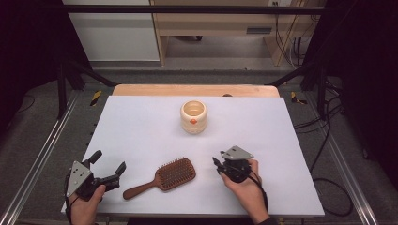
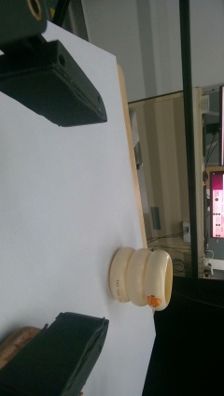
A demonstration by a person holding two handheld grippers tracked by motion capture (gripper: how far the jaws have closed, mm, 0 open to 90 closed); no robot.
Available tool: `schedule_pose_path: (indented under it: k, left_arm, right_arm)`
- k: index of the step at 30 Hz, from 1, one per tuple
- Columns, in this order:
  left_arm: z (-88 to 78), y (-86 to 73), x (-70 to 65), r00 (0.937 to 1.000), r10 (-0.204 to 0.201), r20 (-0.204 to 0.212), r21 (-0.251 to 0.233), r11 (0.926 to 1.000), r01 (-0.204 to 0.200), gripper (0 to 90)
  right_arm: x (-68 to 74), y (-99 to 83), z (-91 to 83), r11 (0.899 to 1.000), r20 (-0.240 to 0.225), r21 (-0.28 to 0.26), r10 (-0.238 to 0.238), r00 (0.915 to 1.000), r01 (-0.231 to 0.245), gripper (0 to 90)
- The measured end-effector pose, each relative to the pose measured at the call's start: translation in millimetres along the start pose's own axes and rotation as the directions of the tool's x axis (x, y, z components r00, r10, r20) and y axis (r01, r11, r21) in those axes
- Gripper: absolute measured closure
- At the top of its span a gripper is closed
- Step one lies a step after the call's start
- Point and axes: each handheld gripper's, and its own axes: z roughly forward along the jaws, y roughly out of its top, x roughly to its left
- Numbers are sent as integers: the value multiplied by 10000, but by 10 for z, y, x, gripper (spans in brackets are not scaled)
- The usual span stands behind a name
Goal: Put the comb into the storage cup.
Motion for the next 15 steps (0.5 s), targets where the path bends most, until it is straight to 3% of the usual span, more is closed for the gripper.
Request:
schedule_pose_path:
  k: [1, 2, 4, 6, 7, 9, 12, 15]
  left_arm:
    - [-1, -4, -8, 10000, 4, 15, 34, 10000, -4, 29]
    - [2, -6, -18, 10000, -7, 39, 47, 10000, 7, 29]
    - [11, -6, -28, 10000, 13, -6, 122, 9999, -13, 27]
    - [22, -4, -34, 9993, -365, -32, 207, 9991, 366, 47]
    - [32, -1, -43, 9987, -493, -92, 350, 9982, 496, 47]
    - [44, 20, -78, 9994, -332, -87, 544, 9980, 336, 48]
    - [59, 50, -118, 9999, -132, 62, 791, 9968, 126, 43]
    - [96, 82, -152, 9990, -434, -86, 836, 9955, 439, 35]
  right_arm:
    - [-166, -84, -126, 9985, 275, -411, 360, 9990, -348, 427]
    - [-166, -84, -126, 9985, 275, -411, 360, 9990, -348, 427]
    - [-318, -165, -240, 9934, 405, -897, 748, 9964, -710, 338]
    - [-512, -282, -340, 9797, 415, -1770, 1029, 9938, -941, 230]
    - [-512, -282, -340, 9797, 415, -1770, 1029, 9938, -941, 230]
    - [-601, -335, -373, 9767, 899, -2023, 918, 9917, -720, 196]
    - [-713, -394, -415, 9724, 1199, -2135, 1212, 9854, -936, 119]
    - [-768, -434, -507, 9658, 1497, -2484, 1135, 9822, -737, 100]
